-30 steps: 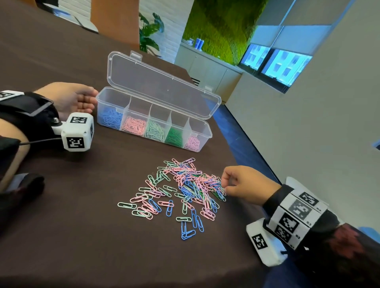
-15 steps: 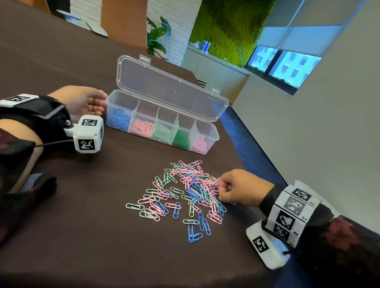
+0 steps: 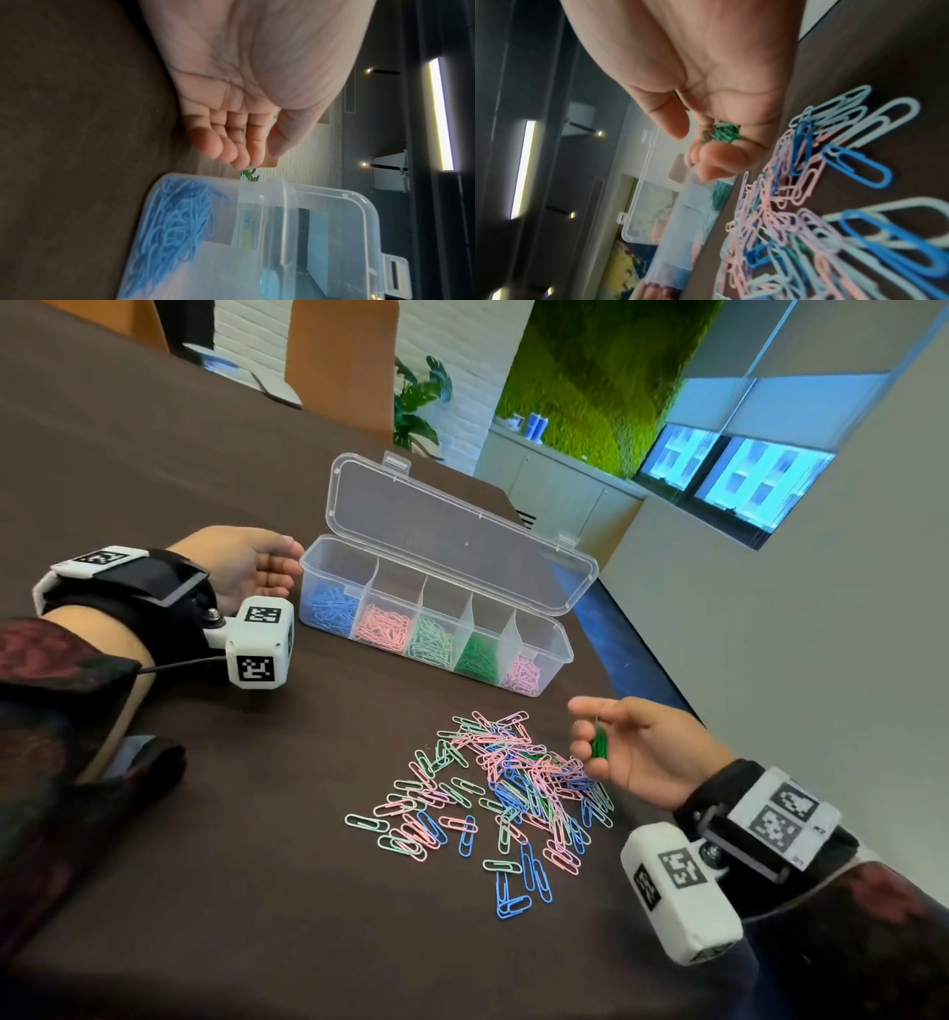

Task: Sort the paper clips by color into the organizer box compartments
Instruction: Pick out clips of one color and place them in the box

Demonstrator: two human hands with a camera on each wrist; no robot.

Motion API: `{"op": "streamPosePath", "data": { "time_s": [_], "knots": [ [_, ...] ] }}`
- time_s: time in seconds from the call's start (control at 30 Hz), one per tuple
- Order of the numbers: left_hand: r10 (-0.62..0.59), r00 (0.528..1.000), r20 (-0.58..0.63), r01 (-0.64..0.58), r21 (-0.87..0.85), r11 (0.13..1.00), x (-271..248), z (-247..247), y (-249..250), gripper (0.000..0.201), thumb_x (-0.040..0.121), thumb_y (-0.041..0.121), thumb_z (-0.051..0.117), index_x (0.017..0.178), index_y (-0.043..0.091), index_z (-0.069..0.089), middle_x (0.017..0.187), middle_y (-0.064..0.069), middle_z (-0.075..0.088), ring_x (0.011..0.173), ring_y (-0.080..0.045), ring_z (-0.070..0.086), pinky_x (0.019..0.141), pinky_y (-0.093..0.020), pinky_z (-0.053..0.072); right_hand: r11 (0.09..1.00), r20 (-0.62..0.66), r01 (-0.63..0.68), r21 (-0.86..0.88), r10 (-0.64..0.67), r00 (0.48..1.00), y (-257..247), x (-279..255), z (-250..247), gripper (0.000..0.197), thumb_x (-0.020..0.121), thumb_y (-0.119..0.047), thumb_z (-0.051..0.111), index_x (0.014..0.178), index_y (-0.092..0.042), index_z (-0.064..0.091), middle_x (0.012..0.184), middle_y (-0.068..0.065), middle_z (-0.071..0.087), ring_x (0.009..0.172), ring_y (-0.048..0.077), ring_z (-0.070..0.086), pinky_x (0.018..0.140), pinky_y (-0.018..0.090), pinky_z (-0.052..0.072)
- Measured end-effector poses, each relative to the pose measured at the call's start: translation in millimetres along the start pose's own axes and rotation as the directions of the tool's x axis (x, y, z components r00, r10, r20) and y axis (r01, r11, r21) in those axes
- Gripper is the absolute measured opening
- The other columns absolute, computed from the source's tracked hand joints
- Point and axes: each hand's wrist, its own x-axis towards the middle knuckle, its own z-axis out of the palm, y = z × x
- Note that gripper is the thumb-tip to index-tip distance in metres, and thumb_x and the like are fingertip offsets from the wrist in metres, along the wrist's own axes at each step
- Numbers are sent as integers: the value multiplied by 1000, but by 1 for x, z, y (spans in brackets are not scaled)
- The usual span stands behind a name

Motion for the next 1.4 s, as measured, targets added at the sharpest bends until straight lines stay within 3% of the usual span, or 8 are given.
{"op": "streamPosePath", "data": {
  "time_s": [0.1, 0.2, 0.3, 0.43, 0.77, 0.93, 1.27, 1.4],
  "knots": [
    [3, 1000, -1, -3, -4, 1000, 1, -1, 0, 20, 97, 21, 43, 81, 16, 53, 72, 2, 49, 55, -6, 45, 45, -11, 45, 876, -6, -48, -480, 51, 999, 0, -7, 16, 12, 61, -17, 65, 72, -12, 63, 61, -1, 45, 49, 9, 38, 41, 17, 27],
    [4, 1000, 0, -4, 6, 1000, 1, -1, -1, 20, 97, 20, 43, 81, 16, 53, 72, 2, 49, 56, -6, 45, 45, -11, 44, 498, 76, 10, -867, 112, 991, 0, -12, 22, 6, 75, -24, 66, 70, -22, 67, 60, -11, 54, 49, 2, 41, 46, 12, 31],
    [5, 1000, 3, -5, 14, 1000, 1, 0, -1, 20, 97, 20, 43, 81, 17, 53, 72, 2, 48, 57, -7, 44, 45, -11, 44, 279, 91, 45, -959, 154, 984, -2, -13, 23, 13, 87, -17, 66, 74, -21, 67, 67, -13, 64, 61, -4, 54, 67, 10, 40],
    [3, 1000, 10, -3, 8, 1000, 1, -1, -1, 20, 97, 20, 43, 81, 16, 53, 72, 1, 49, 58, -7, 44, 44, -11, 44, 97, 2, -5, -995, 74, 997, -5, -14, 15, 22, 85, -17, 66, 64, -19, 59, 49, -17, 54, 50, -3, 46, 61, 15, 37],
    [5, 1000, 3, -5, -4, 1000, 0, -1, -1, 19, 97, 19, 43, 81, 16, 53, 72, 1, 49, 56, -7, 45, 44, -11, 44, -4, -26, -26, -1000, -3, 1000, 6, -11, 36, 25, 81, -30, 71, 65, -20, 54, 57, -8, 50, 52, 4, 44, 57, 20, 37],
    [7, 1000, -6, -7, -17, 1000, 2, -3, -1, 20, 97, 20, 44, 80, 16, 54, 65, 3, 52, 47, -4, 47, 44, -12, 45, -94, -17, -19, -995, -21, 1000, 5, -7, 41, 13, 82, -16, 64, 71, -16, 57, 61, -8, 49, 55, 5, 44, 54, 16, 36],
    [9, 1000, -11, -9, -7, 1000, 2, -2, -2, 18, 96, 20, 46, 80, 16, 54, 71, 1, 50, 57, -7, 46, 46, -12, 45, 1, 108, 108, -994, -60, 992, 2, -11, 46, 16, 81, -10, 66, 90, -22, 61, 62, -7, 40, 51, 5, 37, 51, 16, 32],
    [4, 1000, -10, -4, -8, 1000, 2, -3, -2, 18, 96, 20, 46, 81, 16, 55, 71, 2, 51, 57, -7, 46, 48, -13, 45, -133, 110, 103, -986, -45, 993, 0, -8, 48, 12, 84, -12, 61, 89, -23, 61, 63, -11, 43, 56, 3, 41, 51, 13, 32]
  ]
}}
